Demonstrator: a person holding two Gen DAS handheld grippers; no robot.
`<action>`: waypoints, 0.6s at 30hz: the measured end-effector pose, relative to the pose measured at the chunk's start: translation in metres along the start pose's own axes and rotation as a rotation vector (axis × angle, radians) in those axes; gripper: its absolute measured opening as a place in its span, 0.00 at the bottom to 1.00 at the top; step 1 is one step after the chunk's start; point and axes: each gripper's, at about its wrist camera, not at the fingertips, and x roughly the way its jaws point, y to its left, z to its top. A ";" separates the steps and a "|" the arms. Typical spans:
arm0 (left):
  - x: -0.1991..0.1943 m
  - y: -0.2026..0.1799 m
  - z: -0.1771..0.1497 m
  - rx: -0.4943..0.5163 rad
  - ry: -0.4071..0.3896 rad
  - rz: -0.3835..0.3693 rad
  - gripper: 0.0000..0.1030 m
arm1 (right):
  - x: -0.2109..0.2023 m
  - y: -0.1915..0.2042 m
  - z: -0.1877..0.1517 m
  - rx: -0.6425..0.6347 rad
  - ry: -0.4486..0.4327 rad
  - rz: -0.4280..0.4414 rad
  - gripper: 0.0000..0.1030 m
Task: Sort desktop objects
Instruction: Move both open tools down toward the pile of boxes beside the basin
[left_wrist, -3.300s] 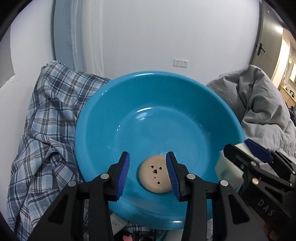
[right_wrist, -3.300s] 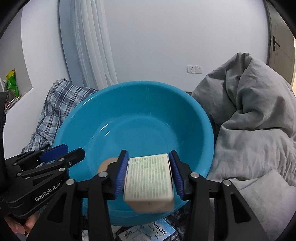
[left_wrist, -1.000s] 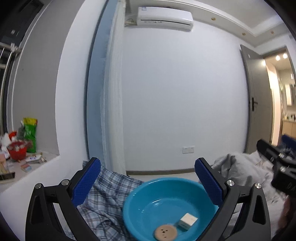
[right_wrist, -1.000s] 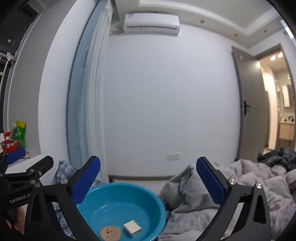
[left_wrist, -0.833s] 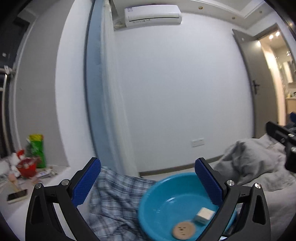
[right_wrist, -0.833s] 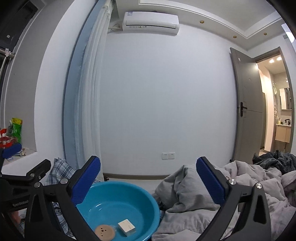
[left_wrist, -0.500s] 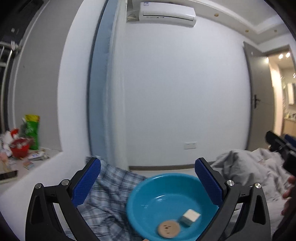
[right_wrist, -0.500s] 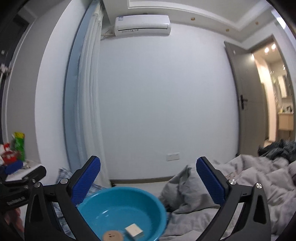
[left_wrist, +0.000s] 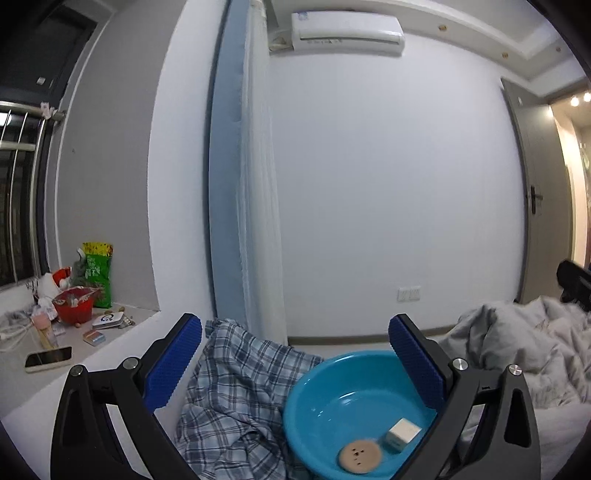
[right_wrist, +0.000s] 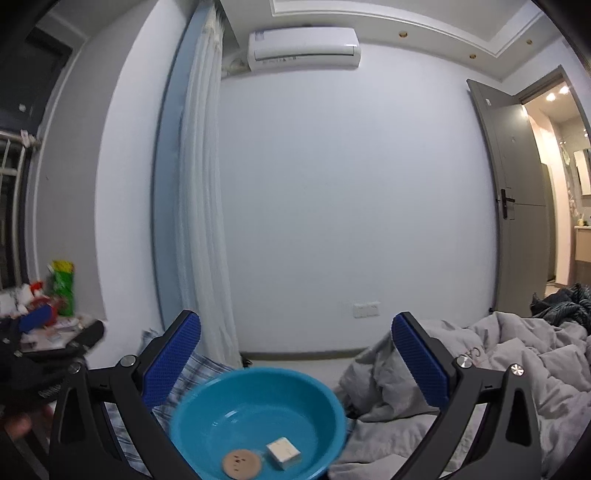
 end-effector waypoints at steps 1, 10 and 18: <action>-0.003 0.001 0.001 -0.002 -0.006 -0.005 1.00 | -0.003 0.002 0.003 -0.006 0.007 0.008 1.00; -0.025 0.004 0.019 0.019 -0.003 0.019 1.00 | -0.029 0.015 0.025 -0.096 -0.042 -0.023 1.00; -0.045 0.011 0.044 -0.102 0.052 -0.177 1.00 | -0.044 0.018 0.040 -0.081 -0.001 0.050 1.00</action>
